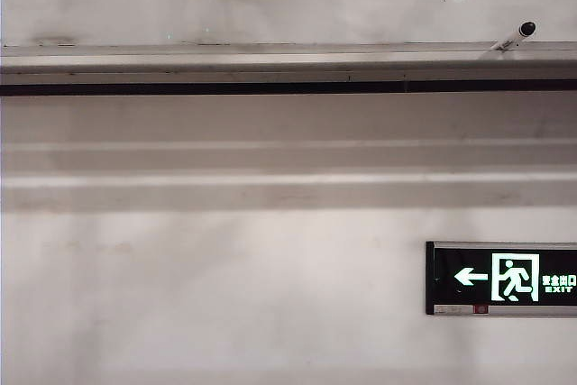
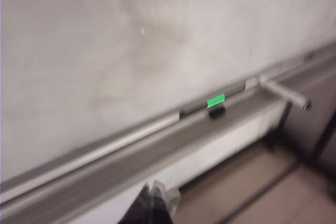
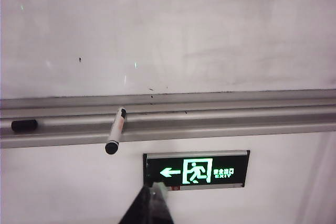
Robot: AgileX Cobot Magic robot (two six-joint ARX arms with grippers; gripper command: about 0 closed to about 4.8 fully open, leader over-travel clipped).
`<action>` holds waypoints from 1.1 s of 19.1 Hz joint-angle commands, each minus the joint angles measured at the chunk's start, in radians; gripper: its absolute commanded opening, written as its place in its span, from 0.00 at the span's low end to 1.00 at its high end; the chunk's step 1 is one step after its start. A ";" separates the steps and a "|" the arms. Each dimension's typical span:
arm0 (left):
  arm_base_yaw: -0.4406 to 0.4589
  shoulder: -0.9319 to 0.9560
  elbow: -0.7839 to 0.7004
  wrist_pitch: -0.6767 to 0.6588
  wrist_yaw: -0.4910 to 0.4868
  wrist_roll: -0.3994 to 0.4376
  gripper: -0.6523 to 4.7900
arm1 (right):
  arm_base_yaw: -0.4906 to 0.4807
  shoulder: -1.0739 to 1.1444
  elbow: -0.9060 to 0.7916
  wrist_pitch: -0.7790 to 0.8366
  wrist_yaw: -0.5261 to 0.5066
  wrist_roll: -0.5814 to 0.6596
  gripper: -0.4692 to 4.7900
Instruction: Take a marker from the whiteboard tray, write "Hi!" on the whiteboard, and then put the marker back vertically into the whiteboard tray.
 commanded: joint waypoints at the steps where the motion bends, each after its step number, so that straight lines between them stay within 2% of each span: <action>1: -0.076 0.043 0.058 -0.095 -0.040 0.073 0.11 | 0.000 0.001 0.007 0.018 -0.023 -0.001 0.08; 2: -0.088 0.050 0.058 -0.106 -0.039 0.077 0.11 | 0.000 0.011 0.007 0.017 -0.040 -0.003 0.08; 4: -0.132 0.057 0.058 -0.128 -0.103 0.076 0.11 | 0.000 0.016 0.007 0.017 -0.054 -0.008 0.08; 7: -0.131 0.057 0.058 -0.134 -0.091 0.073 0.11 | 0.007 0.040 0.007 0.026 -0.101 -0.008 0.08; 9: -0.131 0.057 0.060 -0.135 -0.043 0.018 0.11 | 0.007 0.063 0.007 0.033 -0.117 -0.008 0.08; 12: -0.129 0.057 0.060 -0.125 -0.027 -0.096 0.11 | 0.020 0.090 0.007 0.061 -0.148 -0.008 0.08; 15: -0.129 0.058 0.060 -0.086 0.103 -0.133 0.11 | 0.029 0.113 0.007 0.085 -0.155 -0.008 0.08; 17: -0.129 0.058 0.060 -0.057 0.145 -0.142 0.11 | 0.031 0.124 0.007 0.095 -0.167 -0.008 0.08; 19: -0.129 0.058 0.060 -0.035 0.132 -0.145 0.11 | 0.030 0.124 0.007 0.105 -0.159 -0.008 0.08; 21: -0.129 0.058 0.060 -0.032 -0.005 -0.145 0.11 | 0.030 0.124 0.007 0.107 -0.157 -0.008 0.08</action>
